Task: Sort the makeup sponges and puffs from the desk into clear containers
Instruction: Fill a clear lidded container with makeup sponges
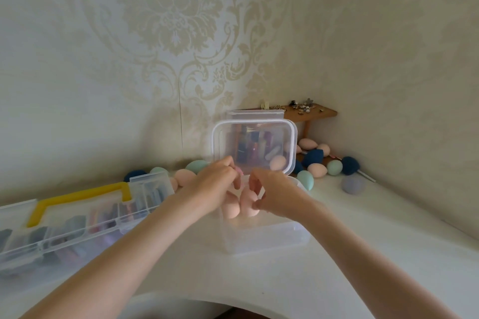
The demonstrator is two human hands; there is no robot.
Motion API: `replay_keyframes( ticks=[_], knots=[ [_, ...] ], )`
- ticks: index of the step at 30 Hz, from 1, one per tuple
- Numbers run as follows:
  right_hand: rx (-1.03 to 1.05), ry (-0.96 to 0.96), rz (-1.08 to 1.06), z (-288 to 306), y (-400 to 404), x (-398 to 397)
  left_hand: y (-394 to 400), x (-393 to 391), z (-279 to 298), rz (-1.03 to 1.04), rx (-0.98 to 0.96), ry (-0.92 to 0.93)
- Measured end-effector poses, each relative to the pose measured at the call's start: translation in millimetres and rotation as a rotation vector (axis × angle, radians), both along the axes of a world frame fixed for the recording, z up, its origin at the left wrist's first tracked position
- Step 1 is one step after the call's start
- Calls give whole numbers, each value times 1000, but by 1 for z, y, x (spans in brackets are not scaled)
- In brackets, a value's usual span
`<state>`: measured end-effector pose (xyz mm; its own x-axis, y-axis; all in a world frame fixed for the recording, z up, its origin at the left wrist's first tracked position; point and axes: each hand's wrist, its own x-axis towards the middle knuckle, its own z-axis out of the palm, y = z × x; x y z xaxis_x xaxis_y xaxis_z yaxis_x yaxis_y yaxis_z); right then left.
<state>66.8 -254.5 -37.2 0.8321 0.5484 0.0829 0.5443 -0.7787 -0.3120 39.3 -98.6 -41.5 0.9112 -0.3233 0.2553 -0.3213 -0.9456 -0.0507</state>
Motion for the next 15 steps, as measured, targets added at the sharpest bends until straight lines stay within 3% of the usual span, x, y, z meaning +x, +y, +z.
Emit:
replay_keyframes(
  ticks=[6,11,13,15],
  knots=[
    [51,-12,28,-6,-5,7,-10,9,3,-8,-124,91],
    [20,67,-17,-5,-11,11,-11,12,6,-45,-88,160],
    [87,154,-2,4,-19,15,-12,12,10,-30,-61,214],
    [198,95,-73,18,-31,27,-11,16,12,-30,-2,214]
  ],
)
